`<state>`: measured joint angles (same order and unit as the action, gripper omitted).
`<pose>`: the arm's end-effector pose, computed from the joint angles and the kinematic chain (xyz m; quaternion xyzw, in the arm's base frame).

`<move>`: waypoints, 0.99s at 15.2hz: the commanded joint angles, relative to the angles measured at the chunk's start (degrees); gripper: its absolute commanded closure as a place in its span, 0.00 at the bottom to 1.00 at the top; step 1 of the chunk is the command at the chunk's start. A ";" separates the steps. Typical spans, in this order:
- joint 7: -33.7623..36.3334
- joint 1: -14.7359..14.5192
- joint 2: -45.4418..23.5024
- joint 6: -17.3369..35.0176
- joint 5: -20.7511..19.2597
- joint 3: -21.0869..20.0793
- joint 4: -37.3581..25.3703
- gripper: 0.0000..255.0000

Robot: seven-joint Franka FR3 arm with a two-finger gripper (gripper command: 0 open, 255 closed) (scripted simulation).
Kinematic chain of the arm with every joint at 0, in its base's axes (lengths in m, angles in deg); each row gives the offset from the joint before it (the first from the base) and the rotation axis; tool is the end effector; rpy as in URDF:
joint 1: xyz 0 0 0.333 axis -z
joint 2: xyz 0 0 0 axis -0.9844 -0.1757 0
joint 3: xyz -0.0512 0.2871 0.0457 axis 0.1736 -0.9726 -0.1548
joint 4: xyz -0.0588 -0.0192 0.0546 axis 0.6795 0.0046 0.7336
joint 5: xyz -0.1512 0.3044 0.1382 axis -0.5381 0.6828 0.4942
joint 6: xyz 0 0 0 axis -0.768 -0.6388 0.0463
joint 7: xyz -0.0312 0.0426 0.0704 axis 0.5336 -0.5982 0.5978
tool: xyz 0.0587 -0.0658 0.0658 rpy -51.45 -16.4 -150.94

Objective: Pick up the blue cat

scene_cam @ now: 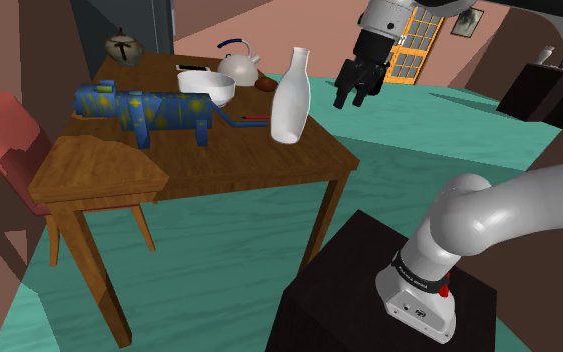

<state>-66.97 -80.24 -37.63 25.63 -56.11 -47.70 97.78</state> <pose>0.3068 0.0087 0.5973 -0.9973 0.0483 -0.0348 0.0426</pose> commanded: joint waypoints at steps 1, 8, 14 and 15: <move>0.00 0.00 0.00 0.00 0.00 0.00 0.00 0.00; -10.01 -4.24 -16.36 4.35 -0.89 -0.05 -11.15 0.00; -17.77 -7.25 -29.60 5.27 -1.53 -1.29 -22.81 0.00; -18.98 -7.71 -31.75 5.21 -1.68 -1.60 -24.93 0.00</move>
<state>-84.67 -87.42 -66.98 30.91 -57.64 -48.96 75.26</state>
